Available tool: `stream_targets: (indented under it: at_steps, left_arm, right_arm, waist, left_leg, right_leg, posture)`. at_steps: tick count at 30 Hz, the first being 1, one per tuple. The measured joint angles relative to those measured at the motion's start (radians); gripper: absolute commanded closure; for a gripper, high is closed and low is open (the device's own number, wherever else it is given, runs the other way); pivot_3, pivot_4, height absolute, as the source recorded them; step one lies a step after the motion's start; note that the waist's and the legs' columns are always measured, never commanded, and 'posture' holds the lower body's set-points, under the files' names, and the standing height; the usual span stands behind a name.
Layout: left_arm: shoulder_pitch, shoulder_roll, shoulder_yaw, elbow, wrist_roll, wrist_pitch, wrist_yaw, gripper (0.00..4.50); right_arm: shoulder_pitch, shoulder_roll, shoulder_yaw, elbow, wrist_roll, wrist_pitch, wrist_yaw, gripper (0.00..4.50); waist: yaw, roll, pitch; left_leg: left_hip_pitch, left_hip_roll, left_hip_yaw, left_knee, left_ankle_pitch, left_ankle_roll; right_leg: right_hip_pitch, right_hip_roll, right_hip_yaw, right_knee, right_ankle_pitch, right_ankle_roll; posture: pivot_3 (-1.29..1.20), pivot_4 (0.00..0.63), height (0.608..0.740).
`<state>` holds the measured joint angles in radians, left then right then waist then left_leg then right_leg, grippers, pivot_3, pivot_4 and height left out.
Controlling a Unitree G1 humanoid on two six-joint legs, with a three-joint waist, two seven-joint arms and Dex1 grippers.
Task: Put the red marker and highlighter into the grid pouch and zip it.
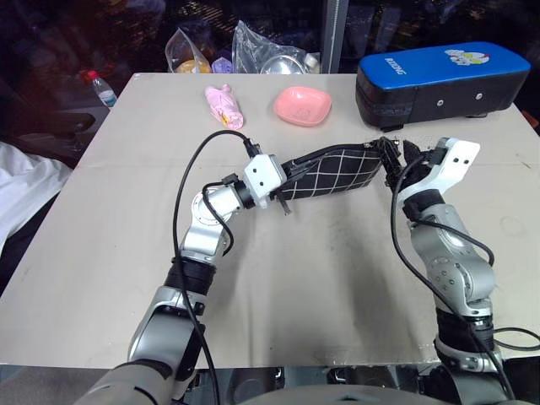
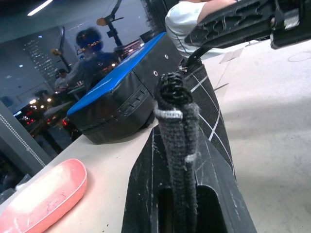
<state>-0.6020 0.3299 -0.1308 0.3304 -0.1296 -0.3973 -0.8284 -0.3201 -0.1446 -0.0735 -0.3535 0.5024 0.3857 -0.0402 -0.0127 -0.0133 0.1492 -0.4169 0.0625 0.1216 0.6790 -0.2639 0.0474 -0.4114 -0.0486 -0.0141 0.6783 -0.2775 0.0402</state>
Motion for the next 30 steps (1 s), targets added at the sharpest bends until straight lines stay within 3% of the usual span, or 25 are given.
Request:
stream_targets:
  at_steps: [9,14,30]
  left_arm:
    - [0.013,0.008,-0.007,-0.015,0.01,0.003,-0.01,4.5]
    - [0.012,0.031,-0.033,-0.015,0.056,-0.066,-0.019,4.5]
    - [0.019,0.075,-0.089,0.038,0.146,-0.266,-0.04,4.5]
  right_arm:
    - [0.046,-0.158,0.065,0.01,-0.185,-0.057,0.166,2.05]
    - [0.051,-0.255,0.046,0.01,-0.222,-0.062,0.249,2.05]
    - [0.124,-0.428,0.03,-0.061,-0.265,-0.02,0.454,2.05]
  waist:
    - [0.002,0.0,0.0]
    - [0.002,0.0,0.0]
    - [0.006,0.0,0.0]
  left_leg:
    - [0.0,0.0,0.0,0.0,0.0,0.0]
    - [0.0,-0.002,0.0,0.0,0.0,0.0]
    - [0.001,-0.004,0.0,0.001,0.0,0.0]
  right_leg:
    - [0.0,0.0,0.0,0.0,0.0,0.0]
    - [0.0,0.0,0.0,0.0,0.0,0.0]
    - [0.0,0.0,0.0,0.0,0.0,0.0]
  posture:
    - [0.0,0.15,0.737]
    - [0.0,0.15,0.737]
    - [0.0,0.15,0.737]
